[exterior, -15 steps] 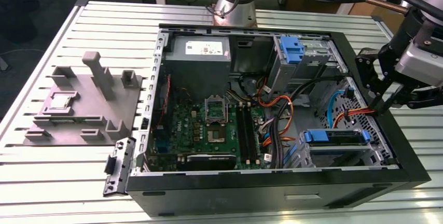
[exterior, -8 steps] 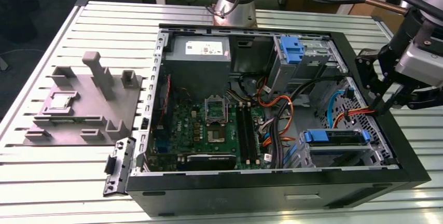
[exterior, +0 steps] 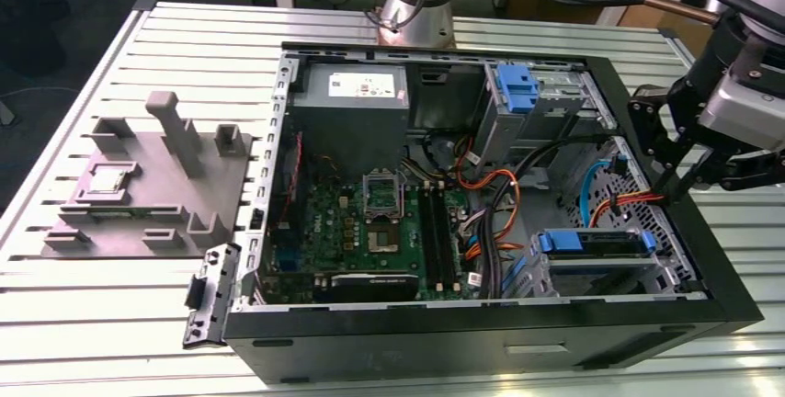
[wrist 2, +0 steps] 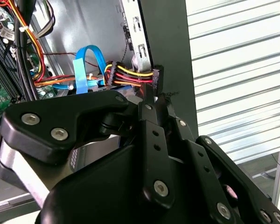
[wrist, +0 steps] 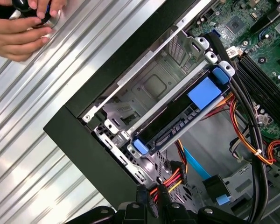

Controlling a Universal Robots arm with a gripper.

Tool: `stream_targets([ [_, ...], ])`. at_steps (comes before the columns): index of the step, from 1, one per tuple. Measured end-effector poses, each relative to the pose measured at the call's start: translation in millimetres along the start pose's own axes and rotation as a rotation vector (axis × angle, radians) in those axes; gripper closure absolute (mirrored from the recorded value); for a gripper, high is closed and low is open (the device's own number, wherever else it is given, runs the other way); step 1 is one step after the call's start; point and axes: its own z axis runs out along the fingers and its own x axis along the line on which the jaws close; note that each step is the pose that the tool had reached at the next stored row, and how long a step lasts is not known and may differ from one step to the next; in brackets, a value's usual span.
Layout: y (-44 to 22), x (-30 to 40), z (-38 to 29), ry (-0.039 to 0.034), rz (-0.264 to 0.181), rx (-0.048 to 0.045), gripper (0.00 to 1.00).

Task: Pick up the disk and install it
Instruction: 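Insert the first disk wire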

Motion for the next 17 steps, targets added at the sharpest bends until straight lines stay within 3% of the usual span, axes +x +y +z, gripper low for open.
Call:
stream_targets([
  [7,0.0,0.0,0.0,0.0012,0.0,0.0011,0.76],
  [8,0.1,-0.1,0.0,0.0044,0.0,0.0041,0.76],
  [10,0.2,-0.3,-0.1,0.0218,-0.001,0.0203,0.76],
  [13,0.4,-0.4,1.0,0.0353,-0.017,0.0373,0.76],
  [15,0.4,-0.5,1.9,0.0397,-0.028,0.0444,0.76],
  [17,0.5,-0.5,2.4,0.0375,-0.052,0.0484,0.76],
])
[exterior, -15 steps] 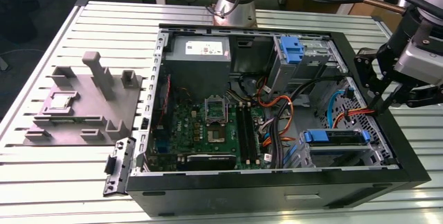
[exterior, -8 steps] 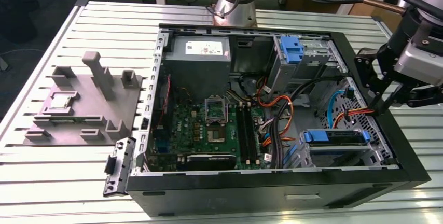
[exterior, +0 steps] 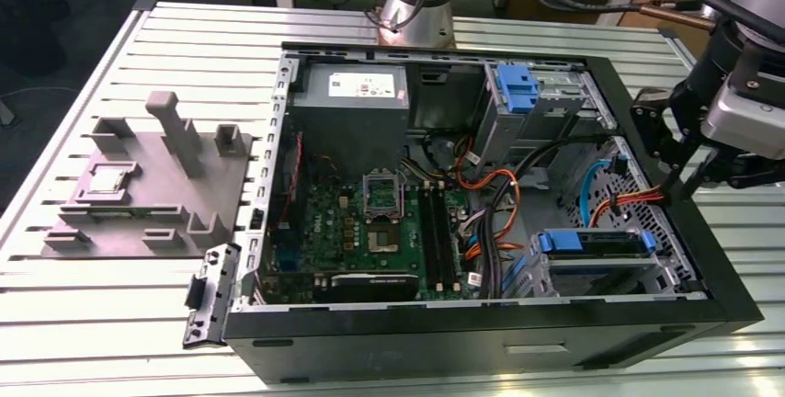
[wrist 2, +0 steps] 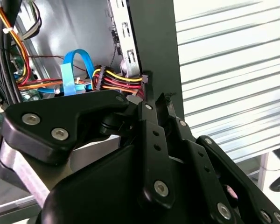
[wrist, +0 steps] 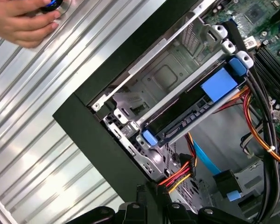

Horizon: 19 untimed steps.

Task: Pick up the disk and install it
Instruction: 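Insert the first disk wire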

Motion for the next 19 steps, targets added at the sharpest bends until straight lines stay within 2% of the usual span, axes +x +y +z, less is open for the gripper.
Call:
stream_targets([
  [3,0.1,-0.2,0.4,-0.0069,-0.047,0.0081,0.76],
  [6,0.6,-0.8,0.4,-0.0098,-0.067,0.0119,0.76],
  [14,2.1,-2.4,0.0,-0.0064,-0.09,0.0188,0.76],
  [19,2.4,-2.7,1.3,-0.0085,-0.136,0.022,0.76],
])
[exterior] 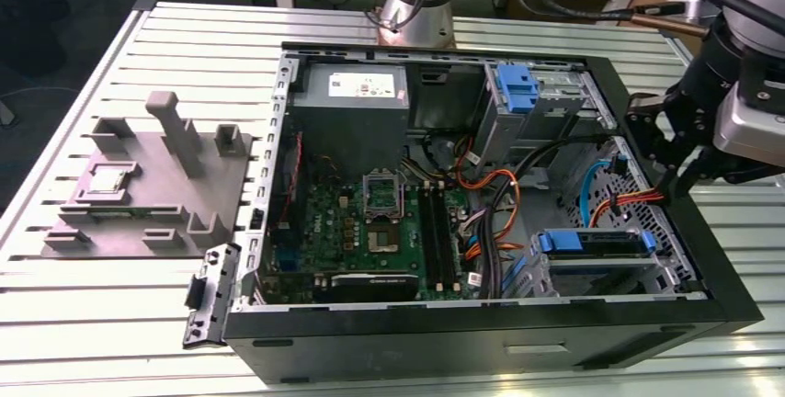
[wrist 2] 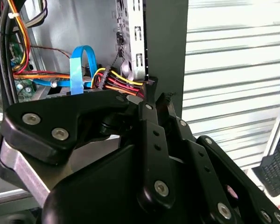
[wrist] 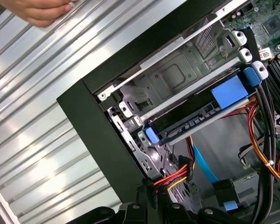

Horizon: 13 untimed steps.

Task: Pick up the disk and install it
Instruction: 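Insert the first disk wire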

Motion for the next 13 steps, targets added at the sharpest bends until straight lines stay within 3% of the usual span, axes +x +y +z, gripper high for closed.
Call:
stream_targets([
  [5,0.3,-0.3,1.6,0.002,-0.038,-0.005,0.76],
  [10,0.8,-0.9,4.2,-0.0007,-0.084,-0.0019,0.76],
  [13,1.4,-1.5,4.3,0.0056,-0.091,0.0039,0.76],
])
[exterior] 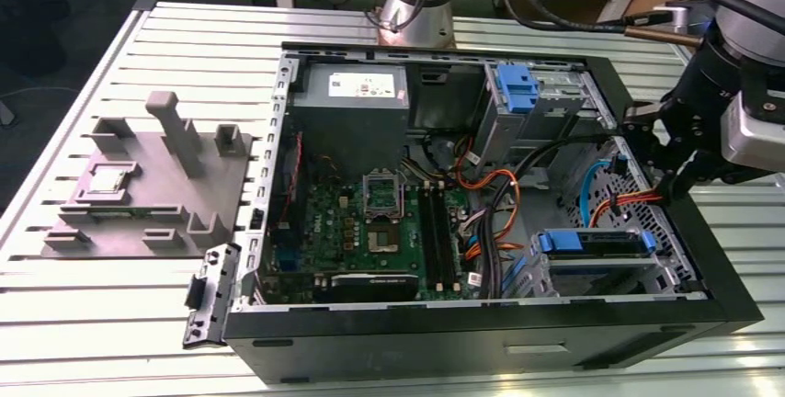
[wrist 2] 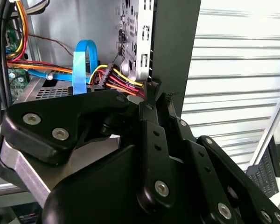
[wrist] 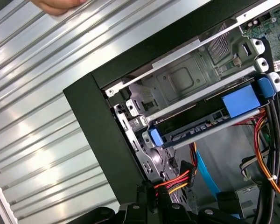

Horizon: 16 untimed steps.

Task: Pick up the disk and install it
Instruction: 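Insert the first disk wire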

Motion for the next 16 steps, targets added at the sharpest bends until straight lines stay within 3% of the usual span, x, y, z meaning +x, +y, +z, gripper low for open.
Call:
stream_targets([
  [4,0.0,0.0,0.0,0.0014,-0.001,0.0011,0.75],
  [5,0.1,-0.1,0.1,0.0013,-0.002,0.0013,0.69],
  [11,0.7,-0.8,2.0,-0.0013,-0.039,0.0074,0.69],
  [16,0.9,-1.1,3.6,0.0074,-0.053,0.0094,0.7],
])
